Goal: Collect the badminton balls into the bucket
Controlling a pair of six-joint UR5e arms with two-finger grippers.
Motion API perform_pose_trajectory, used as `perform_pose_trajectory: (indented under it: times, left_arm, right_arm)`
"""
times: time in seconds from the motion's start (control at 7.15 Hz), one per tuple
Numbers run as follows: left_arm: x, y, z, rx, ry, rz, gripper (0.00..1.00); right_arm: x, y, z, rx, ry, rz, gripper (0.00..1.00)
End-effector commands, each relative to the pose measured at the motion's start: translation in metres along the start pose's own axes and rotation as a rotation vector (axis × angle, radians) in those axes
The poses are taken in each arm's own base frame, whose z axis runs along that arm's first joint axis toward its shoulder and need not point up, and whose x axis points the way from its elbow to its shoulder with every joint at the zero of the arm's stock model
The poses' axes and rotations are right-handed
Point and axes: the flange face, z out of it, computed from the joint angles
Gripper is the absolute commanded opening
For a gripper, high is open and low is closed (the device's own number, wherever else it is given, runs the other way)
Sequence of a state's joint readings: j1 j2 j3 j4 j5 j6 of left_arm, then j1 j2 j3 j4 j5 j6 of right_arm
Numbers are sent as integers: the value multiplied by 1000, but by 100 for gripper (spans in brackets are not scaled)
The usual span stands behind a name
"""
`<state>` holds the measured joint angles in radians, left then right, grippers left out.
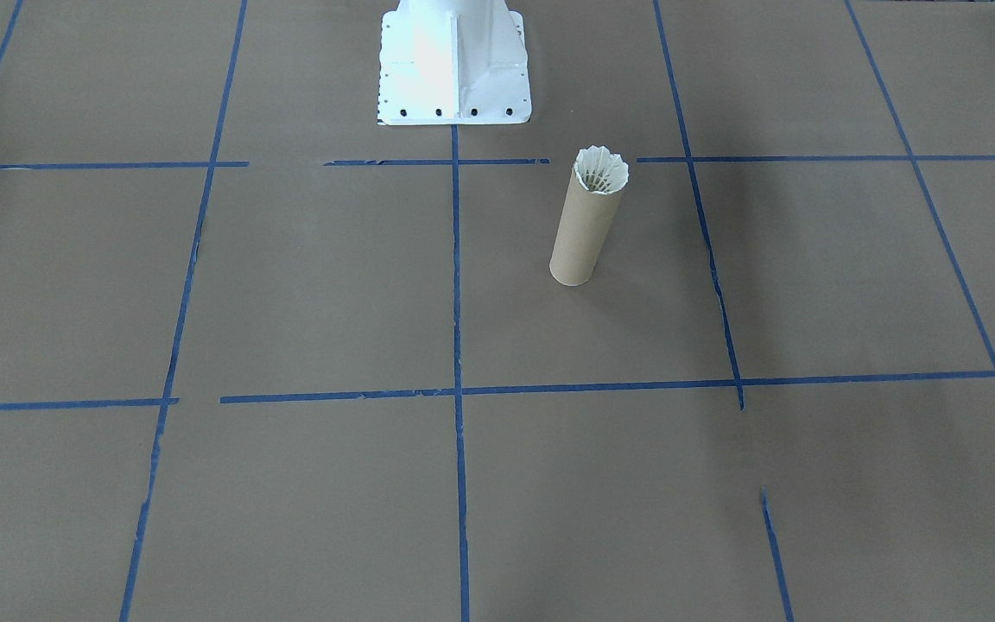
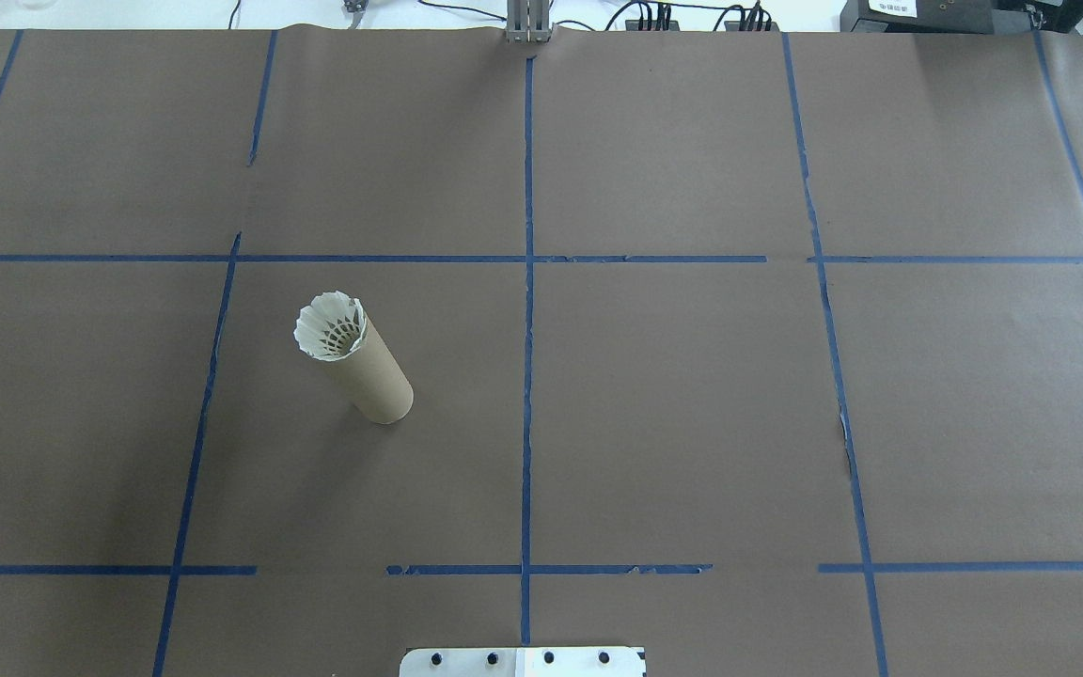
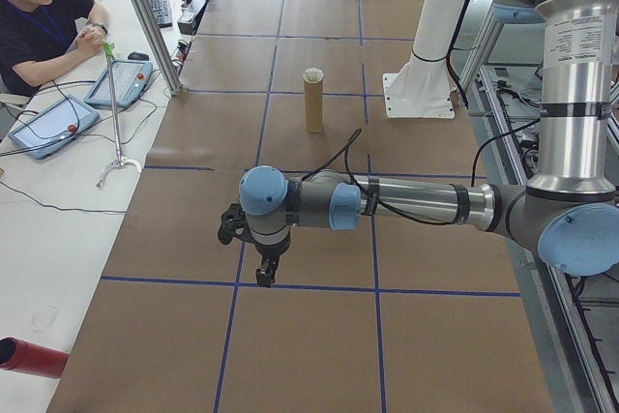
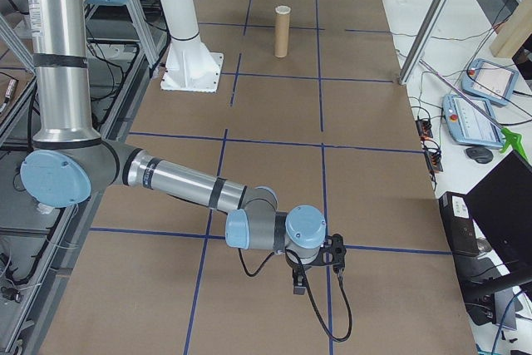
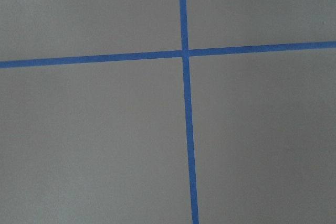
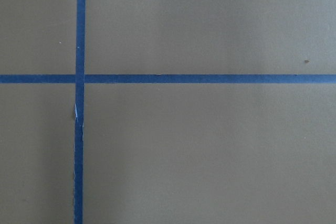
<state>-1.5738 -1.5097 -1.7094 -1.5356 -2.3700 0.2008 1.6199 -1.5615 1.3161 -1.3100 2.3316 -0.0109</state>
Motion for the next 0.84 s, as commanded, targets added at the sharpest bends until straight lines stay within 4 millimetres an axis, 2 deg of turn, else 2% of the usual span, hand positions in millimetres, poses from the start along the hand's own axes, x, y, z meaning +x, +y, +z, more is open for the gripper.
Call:
perform_pose_trajectory:
  times: [0.0, 0.7]
  left_arm:
    - [2, -3, -2, 5, -1, 5, 100]
    - [1, 1, -1, 3, -1, 1, 100]
  right_arm:
    - [0, 0, 0, 0, 0, 0, 100]
    - [0, 0, 0, 0, 0, 0, 100]
